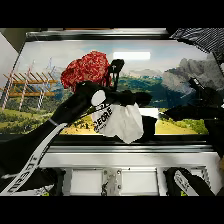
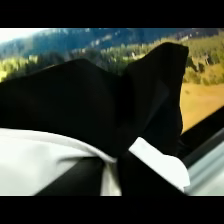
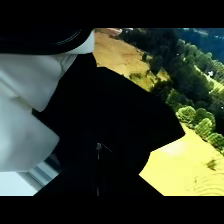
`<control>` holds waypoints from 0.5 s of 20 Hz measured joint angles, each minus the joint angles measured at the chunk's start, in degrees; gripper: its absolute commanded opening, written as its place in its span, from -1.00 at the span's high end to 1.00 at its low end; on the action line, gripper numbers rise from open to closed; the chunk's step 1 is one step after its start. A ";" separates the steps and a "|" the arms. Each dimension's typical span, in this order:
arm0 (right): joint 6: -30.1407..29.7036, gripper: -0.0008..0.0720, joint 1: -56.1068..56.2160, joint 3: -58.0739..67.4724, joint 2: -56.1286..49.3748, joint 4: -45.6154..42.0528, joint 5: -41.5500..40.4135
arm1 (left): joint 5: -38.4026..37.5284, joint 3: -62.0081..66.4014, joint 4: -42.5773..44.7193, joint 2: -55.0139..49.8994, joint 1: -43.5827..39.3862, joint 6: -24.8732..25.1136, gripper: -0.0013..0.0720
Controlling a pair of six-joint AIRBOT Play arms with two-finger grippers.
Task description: Fold the clothes and pants, and hang the long-sleeved shirts on hangers.
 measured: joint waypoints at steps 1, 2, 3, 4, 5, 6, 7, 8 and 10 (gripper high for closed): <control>0.00 0.91 0.00 0.00 0.00 0.35 -0.11 | 0.13 2.56 0.00 -2.45 0.55 0.44 -0.96; 0.00 0.91 0.00 0.00 0.00 1.07 -0.22 | -0.31 4.83 0.00 -4.37 1.33 0.63 -0.92; 0.00 0.91 0.00 0.00 0.00 2.08 -0.15 | -1.16 6.95 0.02 -5.88 2.36 0.90 -0.92; 0.00 0.91 0.00 0.00 0.00 3.26 0.44 | -2.23 8.98 0.02 -6.97 3.76 1.27 -0.92; 0.00 0.92 0.00 0.00 -0.02 4.44 1.01 | -3.37 10.38 0.04 -7.58 5.27 1.88 -0.92; 0.00 0.92 0.00 0.00 -0.02 5.18 1.09 | -4.72 11.32 0.02 -7.85 7.17 2.43 -0.92; 0.57 0.92 0.00 0.00 0.02 5.31 0.37 | -5.88 11.54 0.07 -7.76 9.16 2.95 -0.92; 2.05 0.92 0.13 0.00 0.33 4.20 -1.16 | -7.23 10.99 0.09 -7.26 11.43 3.48 -0.92; 8.41 0.92 1.33 0.00 1.55 -3.23 -5.38 | -9.57 7.56 0.26 -5.62 16.13 3.96 -0.92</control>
